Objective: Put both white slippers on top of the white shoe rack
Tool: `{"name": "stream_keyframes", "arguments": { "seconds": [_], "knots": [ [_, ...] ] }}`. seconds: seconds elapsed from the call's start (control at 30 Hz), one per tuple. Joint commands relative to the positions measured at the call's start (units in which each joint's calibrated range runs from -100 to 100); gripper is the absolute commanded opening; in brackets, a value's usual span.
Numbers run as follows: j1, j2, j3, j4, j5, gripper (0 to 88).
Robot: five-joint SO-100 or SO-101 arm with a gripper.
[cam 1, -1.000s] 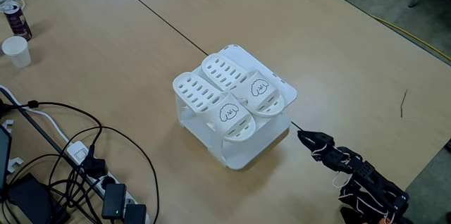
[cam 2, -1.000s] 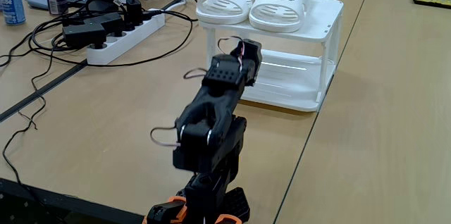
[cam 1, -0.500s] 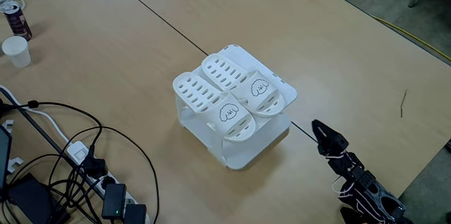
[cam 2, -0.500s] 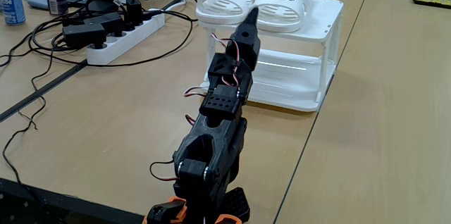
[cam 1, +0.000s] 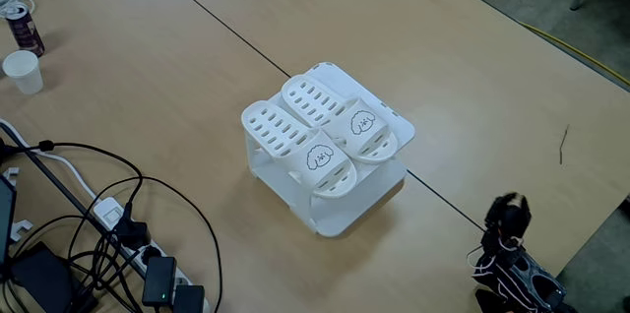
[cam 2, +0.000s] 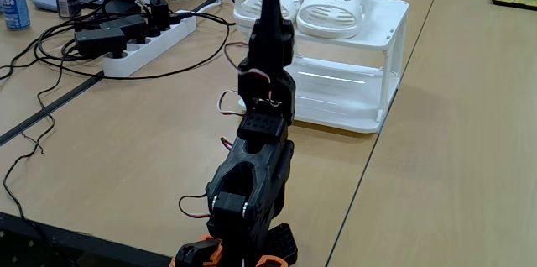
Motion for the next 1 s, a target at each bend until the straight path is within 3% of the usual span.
{"name": "stream_keyframes", "arguments": {
  "seconds": [0.0,0.33,0.97],
  "knots": [
    [-0.4,0.3,0.5,-11.3,0.4,0.8],
    [0.1,0.3,0.4,-27.4,0.4,0.8],
    [0.2,0.4,0.4,-27.4,0.4,0.8]
  ]
}}
